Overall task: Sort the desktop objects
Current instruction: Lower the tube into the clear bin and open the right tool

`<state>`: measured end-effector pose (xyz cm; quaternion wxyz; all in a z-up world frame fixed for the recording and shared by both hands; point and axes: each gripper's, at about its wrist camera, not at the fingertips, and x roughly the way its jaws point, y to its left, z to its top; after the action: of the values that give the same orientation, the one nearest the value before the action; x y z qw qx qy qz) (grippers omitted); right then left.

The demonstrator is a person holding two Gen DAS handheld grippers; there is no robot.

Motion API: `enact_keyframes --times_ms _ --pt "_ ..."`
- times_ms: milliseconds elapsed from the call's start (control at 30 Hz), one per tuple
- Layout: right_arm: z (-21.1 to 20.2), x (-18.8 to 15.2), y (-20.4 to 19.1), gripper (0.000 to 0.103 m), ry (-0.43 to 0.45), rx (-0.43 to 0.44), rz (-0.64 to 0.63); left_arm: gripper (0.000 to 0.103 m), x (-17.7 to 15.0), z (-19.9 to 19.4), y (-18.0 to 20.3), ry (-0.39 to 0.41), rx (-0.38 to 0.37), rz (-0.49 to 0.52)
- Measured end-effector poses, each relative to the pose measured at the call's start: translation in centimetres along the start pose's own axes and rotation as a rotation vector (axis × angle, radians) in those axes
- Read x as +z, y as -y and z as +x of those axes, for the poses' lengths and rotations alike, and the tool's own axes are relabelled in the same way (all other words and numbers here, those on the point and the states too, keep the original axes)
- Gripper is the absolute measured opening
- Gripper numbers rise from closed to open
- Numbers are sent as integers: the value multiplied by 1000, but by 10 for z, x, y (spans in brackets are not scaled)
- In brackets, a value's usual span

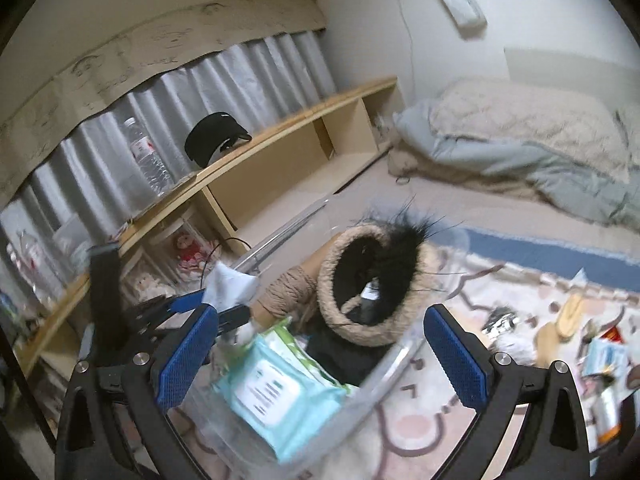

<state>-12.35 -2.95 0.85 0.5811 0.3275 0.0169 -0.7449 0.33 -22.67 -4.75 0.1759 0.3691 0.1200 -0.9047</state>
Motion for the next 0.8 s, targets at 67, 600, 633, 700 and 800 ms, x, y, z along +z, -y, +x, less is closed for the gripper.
enact_keyframes --times_ms 67,600,633,700,800 --pt "-7 -1 3 102 1 16 1 80 0 8 5 -41 -2 4" --pt "-18 -6 8 102 6 11 -57 100 -4 19 5 -86 86 3" --pt "-15 -7 8 102 -2 10 -52 100 -4 16 4 -76 83 1" --pt "-8 -7 9 102 -29 27 -43 100 -3 11 1 -56 76 -6" --pt "3 -9 9 102 -61 29 -27 99 -2 2 -5 -27 71 -16"
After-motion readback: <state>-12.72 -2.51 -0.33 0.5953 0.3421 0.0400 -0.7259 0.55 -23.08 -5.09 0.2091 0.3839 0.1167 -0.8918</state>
